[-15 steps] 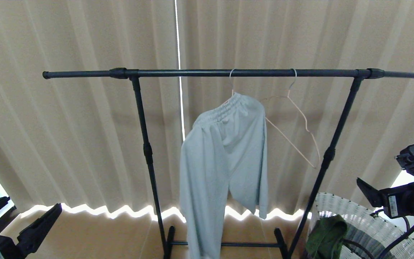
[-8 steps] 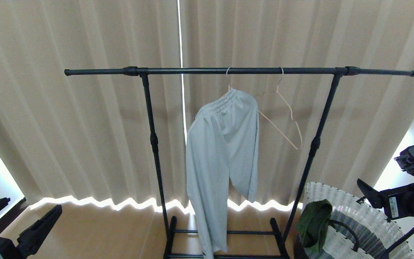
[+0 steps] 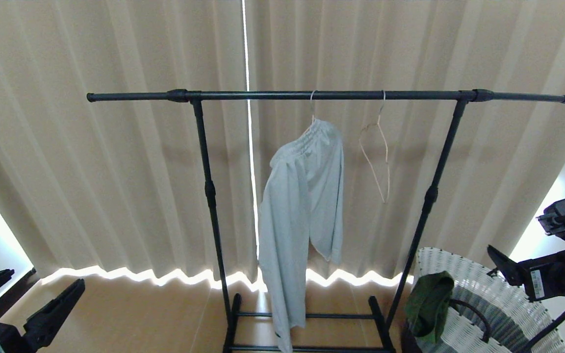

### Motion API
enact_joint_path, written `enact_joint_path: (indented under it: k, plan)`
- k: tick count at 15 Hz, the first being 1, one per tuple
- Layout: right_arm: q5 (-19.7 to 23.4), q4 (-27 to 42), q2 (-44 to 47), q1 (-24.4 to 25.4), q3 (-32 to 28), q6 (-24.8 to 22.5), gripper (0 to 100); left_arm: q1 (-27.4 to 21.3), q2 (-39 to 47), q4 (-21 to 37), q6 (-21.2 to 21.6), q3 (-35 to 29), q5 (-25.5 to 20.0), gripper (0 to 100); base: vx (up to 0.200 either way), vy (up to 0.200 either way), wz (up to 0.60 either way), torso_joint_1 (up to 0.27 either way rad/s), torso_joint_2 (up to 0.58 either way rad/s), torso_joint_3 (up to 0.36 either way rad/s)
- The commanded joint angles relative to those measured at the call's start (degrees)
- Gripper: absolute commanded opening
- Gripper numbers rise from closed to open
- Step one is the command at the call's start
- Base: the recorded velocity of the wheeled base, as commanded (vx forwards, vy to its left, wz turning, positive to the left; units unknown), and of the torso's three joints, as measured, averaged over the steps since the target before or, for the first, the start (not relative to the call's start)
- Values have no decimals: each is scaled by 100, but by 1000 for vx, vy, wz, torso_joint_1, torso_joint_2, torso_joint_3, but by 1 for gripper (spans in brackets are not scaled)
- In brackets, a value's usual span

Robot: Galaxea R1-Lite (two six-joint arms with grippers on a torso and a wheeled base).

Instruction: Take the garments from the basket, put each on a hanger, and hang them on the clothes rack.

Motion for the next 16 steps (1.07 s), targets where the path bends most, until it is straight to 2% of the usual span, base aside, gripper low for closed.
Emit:
enact_joint_path:
  k: [1,9,16]
  plan:
    - [1,-5,-6,3,9,-3,100,-1,1,-3,-1,-1,1,100,0,0,0,0,0,0]
    - [-8,4,21,3,17,-3,100,-27,-51,-3,61,52,-7,100,0,0,0,-6,17,9]
    - [-8,4,29,3,17,-3,100,-36,-51,-3,70,60,-7,100,0,0,0,-163,430,258]
